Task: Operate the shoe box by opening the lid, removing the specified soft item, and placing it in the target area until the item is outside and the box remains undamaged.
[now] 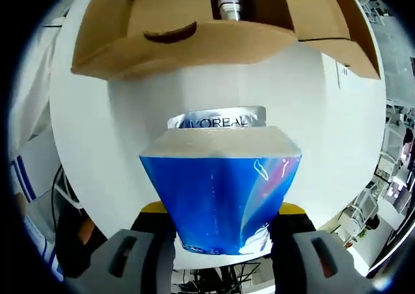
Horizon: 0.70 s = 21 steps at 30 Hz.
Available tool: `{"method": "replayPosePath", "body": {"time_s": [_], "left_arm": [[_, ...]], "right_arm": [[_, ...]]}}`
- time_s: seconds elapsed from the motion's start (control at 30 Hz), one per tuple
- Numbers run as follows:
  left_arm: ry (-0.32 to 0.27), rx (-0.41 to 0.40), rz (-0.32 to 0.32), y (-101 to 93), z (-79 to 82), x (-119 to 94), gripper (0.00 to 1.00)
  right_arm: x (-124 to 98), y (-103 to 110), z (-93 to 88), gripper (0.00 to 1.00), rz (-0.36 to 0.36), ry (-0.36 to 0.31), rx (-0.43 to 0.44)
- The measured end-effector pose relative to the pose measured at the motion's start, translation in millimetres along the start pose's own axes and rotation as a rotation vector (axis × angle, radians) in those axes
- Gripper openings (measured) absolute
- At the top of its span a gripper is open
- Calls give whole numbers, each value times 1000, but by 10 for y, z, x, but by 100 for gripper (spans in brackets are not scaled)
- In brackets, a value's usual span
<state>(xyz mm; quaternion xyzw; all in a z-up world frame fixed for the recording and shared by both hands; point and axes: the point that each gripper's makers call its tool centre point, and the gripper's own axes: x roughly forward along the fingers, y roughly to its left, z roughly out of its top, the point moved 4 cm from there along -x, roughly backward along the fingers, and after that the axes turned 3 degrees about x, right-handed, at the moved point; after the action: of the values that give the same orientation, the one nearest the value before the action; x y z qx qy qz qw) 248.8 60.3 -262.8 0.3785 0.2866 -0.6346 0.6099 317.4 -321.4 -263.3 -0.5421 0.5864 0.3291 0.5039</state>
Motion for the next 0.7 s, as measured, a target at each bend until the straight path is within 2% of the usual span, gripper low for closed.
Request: {"method": "replayPosePath", "body": {"time_s": [0.3, 0.4, 0.5, 0.7], "left_arm": [[42, 8, -5, -6, -16, 59, 1], [37, 2, -10, 1, -21, 57, 1], [45, 5, -1, -1, -17, 65, 1], [50, -19, -9, 17, -19, 62, 1]], "right_arm": [[89, -21, -15, 58, -5, 24, -31], [139, -19, -15, 58, -6, 34, -35], [149, -8, 13, 58, -7, 12, -33], [173, 30, 52, 59, 5, 36, -53]]}}
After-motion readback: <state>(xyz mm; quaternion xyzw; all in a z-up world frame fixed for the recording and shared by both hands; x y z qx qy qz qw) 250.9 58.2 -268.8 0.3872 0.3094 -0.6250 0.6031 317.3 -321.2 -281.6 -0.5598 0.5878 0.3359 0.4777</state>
